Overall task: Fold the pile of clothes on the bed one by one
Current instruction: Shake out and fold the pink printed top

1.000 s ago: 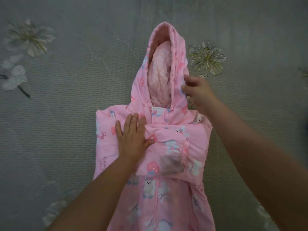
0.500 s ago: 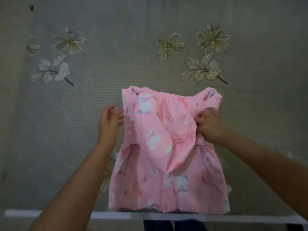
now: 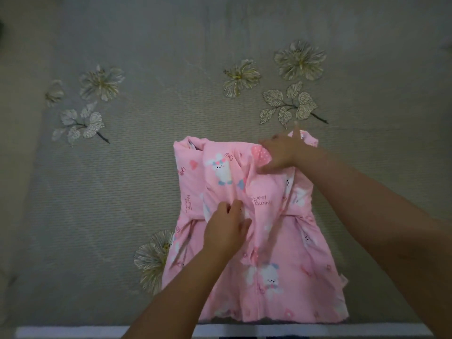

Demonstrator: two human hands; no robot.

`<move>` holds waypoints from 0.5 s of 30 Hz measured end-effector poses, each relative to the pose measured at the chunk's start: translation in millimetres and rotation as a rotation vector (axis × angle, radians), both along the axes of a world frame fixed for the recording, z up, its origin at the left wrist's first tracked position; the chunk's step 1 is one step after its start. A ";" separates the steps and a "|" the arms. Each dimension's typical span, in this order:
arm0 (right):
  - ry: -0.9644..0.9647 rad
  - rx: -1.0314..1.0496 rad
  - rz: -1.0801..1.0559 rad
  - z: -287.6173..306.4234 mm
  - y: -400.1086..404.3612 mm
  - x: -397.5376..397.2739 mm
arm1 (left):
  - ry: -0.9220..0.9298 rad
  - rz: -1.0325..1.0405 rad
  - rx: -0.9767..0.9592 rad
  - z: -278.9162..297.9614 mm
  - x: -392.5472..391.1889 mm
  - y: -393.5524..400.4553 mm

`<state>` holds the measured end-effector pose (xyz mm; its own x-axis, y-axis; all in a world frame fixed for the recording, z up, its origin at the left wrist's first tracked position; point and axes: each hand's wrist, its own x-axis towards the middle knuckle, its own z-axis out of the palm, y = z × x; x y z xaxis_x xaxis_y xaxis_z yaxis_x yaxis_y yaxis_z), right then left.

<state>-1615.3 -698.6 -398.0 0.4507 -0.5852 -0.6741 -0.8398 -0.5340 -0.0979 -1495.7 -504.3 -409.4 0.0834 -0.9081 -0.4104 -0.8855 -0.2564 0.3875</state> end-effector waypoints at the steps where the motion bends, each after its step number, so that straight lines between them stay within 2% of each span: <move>1: 0.044 -0.033 0.050 3.4 3.4 4.1 | 0.046 -0.021 0.055 -0.4 0.7 5.5; 4: -0.001 -0.193 0.127 17.7 18.3 11.3 | 0.144 -0.161 0.197 0.9 6.7 9.8; 6: -0.099 -0.302 0.152 29.3 29.0 8.7 | 0.136 -0.233 0.200 -0.3 10.7 5.2; 8: -0.295 -0.438 0.148 46.0 41.0 1.3 | 0.113 -0.268 0.162 -1.0 8.7 -2.2; 10: -0.528 -0.687 0.198 59.7 50.5 -13.4 | 0.096 -0.253 0.128 -3.4 -0.9 -13.3; 12: -0.609 -0.860 0.228 70.3 63.6 -27.7 | 0.045 -0.233 0.101 -4.9 -13.4 -26.3; 15: -0.622 -0.878 0.211 66.4 94.5 -44.3 | -0.085 -0.195 0.120 0.0 -29.9 -28.3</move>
